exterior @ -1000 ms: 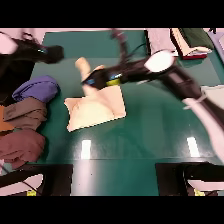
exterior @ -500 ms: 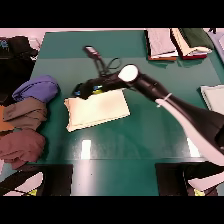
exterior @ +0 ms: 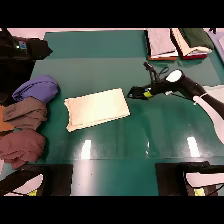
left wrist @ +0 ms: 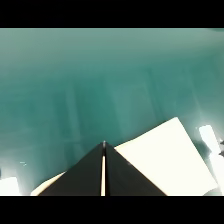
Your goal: Fold the shirts.
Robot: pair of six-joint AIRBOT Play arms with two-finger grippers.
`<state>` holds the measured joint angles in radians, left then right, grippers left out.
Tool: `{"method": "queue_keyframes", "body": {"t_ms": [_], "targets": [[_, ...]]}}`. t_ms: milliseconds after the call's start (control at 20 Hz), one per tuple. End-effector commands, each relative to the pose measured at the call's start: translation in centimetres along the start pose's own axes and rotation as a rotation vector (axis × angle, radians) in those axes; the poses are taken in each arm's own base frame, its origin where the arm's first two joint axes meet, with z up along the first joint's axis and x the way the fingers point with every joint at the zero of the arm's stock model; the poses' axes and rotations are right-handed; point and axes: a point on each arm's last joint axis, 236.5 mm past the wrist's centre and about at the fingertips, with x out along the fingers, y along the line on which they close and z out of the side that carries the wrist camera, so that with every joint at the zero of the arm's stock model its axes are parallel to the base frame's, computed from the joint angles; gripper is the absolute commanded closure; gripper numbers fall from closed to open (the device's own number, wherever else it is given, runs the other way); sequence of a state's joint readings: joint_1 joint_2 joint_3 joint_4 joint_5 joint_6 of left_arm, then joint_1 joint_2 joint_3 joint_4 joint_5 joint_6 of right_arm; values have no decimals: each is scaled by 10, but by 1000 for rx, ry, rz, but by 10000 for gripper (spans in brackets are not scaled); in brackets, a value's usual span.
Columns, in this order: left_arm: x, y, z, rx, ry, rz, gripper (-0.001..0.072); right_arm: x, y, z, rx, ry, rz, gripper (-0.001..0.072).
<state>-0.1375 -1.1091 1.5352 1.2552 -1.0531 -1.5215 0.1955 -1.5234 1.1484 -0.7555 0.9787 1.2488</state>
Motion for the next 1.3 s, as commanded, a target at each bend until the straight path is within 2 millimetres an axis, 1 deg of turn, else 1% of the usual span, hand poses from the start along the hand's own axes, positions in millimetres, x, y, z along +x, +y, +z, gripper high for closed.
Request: {"method": "queue_keyframes", "body": {"t_ms": [0,150,250,300,400,450,500,550,600,650,700,750,850,950,1050,1150,1250], "targets": [[10,-13,-5,6,18,-36,680,15,-23,-13,160,50,67,87],[18,-16,-9,-10,37,-54,680,49,-1,-21,143,121,136,88],[18,-19,-9,-21,39,-70,680,72,20,-23,90,163,159,89],[18,-21,-8,-27,36,-79,680,84,31,-22,59,181,170,122],[18,-28,-9,-37,39,-103,680,105,50,-21,3,202,184,289],[18,-33,-11,-29,45,-113,680,114,58,-21,-19,208,190,423],[19,-41,-14,-10,55,-127,680,120,65,-20,-46,211,196,603],[20,-53,-18,9,63,-147,680,120,70,-15,-73,200,202,695],[20,-67,-20,30,67,-169,680,116,72,-7,-88,180,198,695],[21,-81,-23,49,70,-193,680,105,68,3,-105,155,183,695],[20,-94,-26,65,72,-216,680,90,60,14,-120,125,158,695],[20,-104,-28,78,73,-236,680,71,47,26,-130,88,121,695],[19,-120,-32,97,78,-265,680,17,12,50,-116,-7,45,695],[18,-130,-36,110,86,-285,680,-50,-32,70,-55,-132,-32,695],[17,-134,-37,113,88,-292,680,-125,-83,80,17,-263,-128,695],[17,-135,-37,102,87,-295,680,-202,-135,79,116,-398,-217,695],[18,-135,-33,88,70,-295,680,-276,-180,74,213,-545,-298,695]]}}
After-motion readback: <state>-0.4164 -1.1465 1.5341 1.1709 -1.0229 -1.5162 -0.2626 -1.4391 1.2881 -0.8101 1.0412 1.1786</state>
